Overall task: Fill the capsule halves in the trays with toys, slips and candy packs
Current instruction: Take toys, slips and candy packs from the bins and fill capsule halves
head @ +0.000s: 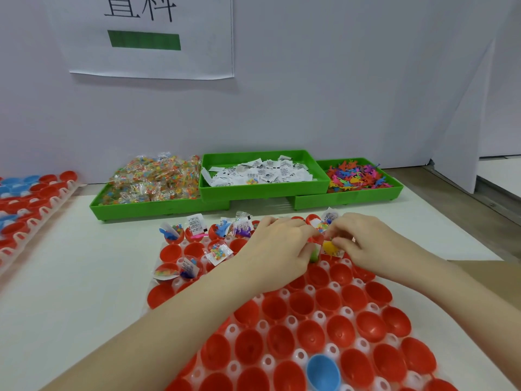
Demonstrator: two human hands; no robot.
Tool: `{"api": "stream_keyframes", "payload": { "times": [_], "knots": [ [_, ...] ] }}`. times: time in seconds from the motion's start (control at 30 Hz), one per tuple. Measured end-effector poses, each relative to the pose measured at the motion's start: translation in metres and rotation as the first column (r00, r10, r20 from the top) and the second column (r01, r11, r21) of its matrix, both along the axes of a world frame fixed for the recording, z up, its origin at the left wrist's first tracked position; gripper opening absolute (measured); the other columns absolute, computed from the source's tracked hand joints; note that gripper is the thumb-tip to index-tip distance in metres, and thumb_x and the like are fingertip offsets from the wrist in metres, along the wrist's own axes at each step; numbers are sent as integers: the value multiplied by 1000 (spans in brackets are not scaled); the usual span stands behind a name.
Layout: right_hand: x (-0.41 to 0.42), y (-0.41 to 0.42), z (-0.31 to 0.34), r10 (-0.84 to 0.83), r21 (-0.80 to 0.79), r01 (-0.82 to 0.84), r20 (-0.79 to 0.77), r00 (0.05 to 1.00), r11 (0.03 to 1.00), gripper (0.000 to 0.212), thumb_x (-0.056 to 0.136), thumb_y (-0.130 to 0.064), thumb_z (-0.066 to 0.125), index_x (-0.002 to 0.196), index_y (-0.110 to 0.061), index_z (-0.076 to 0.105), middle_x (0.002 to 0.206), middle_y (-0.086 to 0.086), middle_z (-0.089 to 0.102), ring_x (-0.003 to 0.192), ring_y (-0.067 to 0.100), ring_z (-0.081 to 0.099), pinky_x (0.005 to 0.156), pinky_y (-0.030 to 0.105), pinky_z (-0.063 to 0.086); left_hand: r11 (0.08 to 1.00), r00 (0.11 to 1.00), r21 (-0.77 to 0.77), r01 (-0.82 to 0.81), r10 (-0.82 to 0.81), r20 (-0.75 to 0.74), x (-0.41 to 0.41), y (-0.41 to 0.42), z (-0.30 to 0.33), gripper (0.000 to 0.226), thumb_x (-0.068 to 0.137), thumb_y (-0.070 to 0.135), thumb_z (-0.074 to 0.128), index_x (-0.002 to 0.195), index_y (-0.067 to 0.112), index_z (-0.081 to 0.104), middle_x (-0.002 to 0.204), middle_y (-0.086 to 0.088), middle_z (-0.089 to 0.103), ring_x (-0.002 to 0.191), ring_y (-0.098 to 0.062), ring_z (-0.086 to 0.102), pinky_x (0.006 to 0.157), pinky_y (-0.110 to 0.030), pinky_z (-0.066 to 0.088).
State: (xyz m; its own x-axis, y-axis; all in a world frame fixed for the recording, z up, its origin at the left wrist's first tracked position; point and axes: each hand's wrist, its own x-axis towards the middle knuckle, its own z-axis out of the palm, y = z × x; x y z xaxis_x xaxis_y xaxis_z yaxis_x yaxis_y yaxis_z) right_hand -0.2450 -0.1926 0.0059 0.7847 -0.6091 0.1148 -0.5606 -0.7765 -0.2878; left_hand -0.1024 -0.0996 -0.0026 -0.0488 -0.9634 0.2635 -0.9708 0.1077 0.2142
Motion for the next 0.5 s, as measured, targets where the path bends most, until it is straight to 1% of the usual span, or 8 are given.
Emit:
{"api": "stream_keyframes", "payload": {
  "times": [0.07, 0.13, 0.2, 0.27, 0.33, 0.4, 0.5],
  "knots": [
    [0, -2, -3, 25, -17, -25, -24, 999, 1000, 13, 90, -10, 50, 93, -19, 58, 84, -16, 42, 88, 11, 50, 81, 24, 40, 1000, 1000, 9, -21, 21, -11, 0, -2, 1, 33, 97, 24, 36, 128, 22, 49, 127, 6, 53, 122, -13, 42, 94, -27, 18],
    [0, -2, -3, 44, -38, -47, -69, 997, 998, 18, 88, -5, 50, 89, -22, 53, 81, -18, 38, 83, 8, 46, 79, 24, 41, 999, 999, 36, -31, 32, -25, -1, -4, 2, 33, 98, 23, 34, 127, 20, 50, 127, 5, 53, 122, -15, 42, 94, -28, 18],
    [-1, -4, -4, 54, -50, -59, -103, 993, 997, 22, 85, 0, 51, 87, -22, 51, 87, -15, 44, 84, 9, 48, 80, 26, 43, 998, 1000, 63, -21, 22, -19, -3, -7, 2, 32, 98, 23, 33, 123, 20, 54, 127, 5, 52, 122, -14, 40, 93, -29, 18],
    [0, -5, -5, 47, -83, -58, -132, 990, 995, 21, 84, 1, 50, 93, -17, 56, 96, -6, 49, 91, 13, 52, 81, 30, 45, 995, 1000, 95, -8, 8, 2, -5, -8, 2, 33, 98, 24, 33, 120, 20, 56, 128, 5, 50, 122, -14, 37, 93, -30, 17],
    [0, -5, -5, 39, -106, -55, -147, 988, 993, 20, 86, -2, 50, 99, -15, 58, 99, -4, 50, 94, 15, 53, 81, 30, 44, 994, 999, 111, -11, 7, 37, -8, -10, 1, 33, 98, 25, 32, 118, 17, 56, 128, 4, 50, 122, -15, 37, 94, -31, 17],
    [1, -4, -5, 24, -91, -35, -119, 993, 995, 20, 89, -9, 50, 105, -16, 59, 99, -3, 53, 92, 14, 52, 78, 24, 40, 994, 998, 109, -16, 10, 54, -10, -12, 0, 34, 98, 26, 32, 117, 15, 57, 128, 4, 49, 122, -15, 37, 94, -32, 16],
    [0, -2, -2, -18, -6, 18, -4, 1000, 1000, 24, 89, -13, 54, 112, -15, 60, 84, -5, 54, 77, 9, 47, 64, 16, 31, 994, 999, 112, -2, -2, 40, -13, -16, 0, 34, 98, 26, 33, 117, 14, 58, 130, 5, 47, 123, -15, 35, 92, -31, 15]
  ]
}}
